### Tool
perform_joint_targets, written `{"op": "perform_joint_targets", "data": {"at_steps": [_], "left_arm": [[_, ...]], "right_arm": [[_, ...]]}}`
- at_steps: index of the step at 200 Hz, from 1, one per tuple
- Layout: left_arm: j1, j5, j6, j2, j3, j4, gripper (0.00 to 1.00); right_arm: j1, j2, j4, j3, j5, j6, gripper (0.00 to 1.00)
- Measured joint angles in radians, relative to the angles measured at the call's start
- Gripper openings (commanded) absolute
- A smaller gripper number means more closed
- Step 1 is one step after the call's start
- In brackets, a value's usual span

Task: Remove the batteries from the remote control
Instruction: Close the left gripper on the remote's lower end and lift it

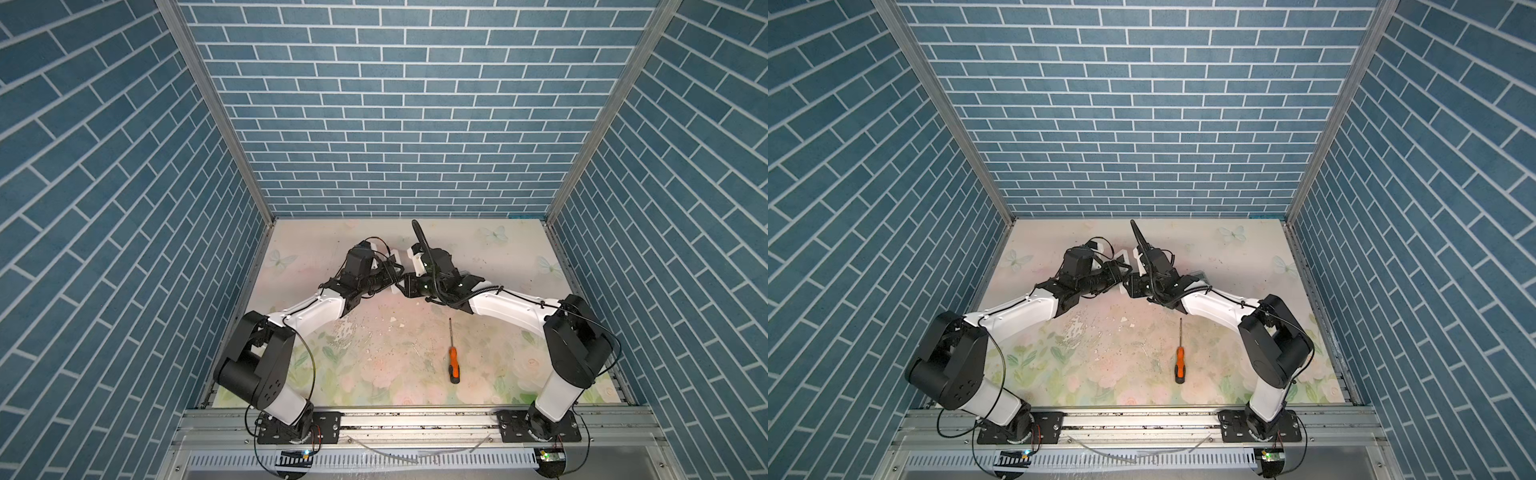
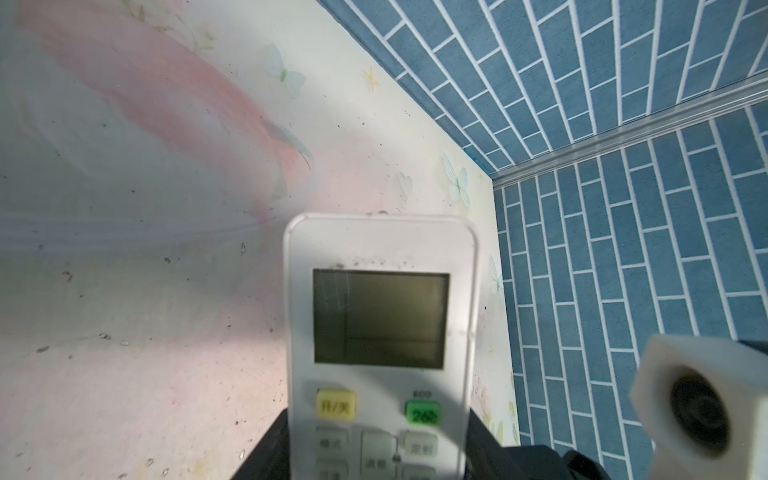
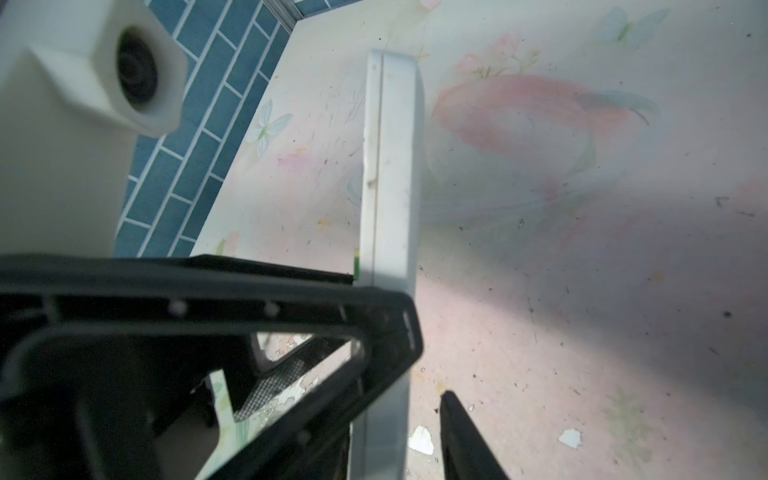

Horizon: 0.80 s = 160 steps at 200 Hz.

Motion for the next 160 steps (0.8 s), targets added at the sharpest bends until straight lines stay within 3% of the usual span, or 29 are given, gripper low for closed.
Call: {"op": "perform_joint_targets", "data": {"at_steps": [58, 80, 104, 160], "left_arm": [[0.0, 0.002, -0.018, 0.0, -0.009, 0.029, 0.35], [0.001, 0.0, -0.021, 0.0, -0.011, 0.039, 0.36], [0.001, -0.001, -0.026, 0.0, -0.02, 0.055, 0.4], [0.011, 0.008, -0.029, 0.0, -0.024, 0.068, 0.59]], "right_arm": [[0.0, 0.004, 0.01, 0.004, -0.027, 0.027, 0.14], [-0.001, 0.004, 0.016, 0.004, -0.029, 0.028, 0.0], [-0.001, 0.004, 0.015, 0.004, -0.028, 0.028, 0.0], [0.0, 0.003, 0.014, 0.004, -0.018, 0.019, 0.0]]}}
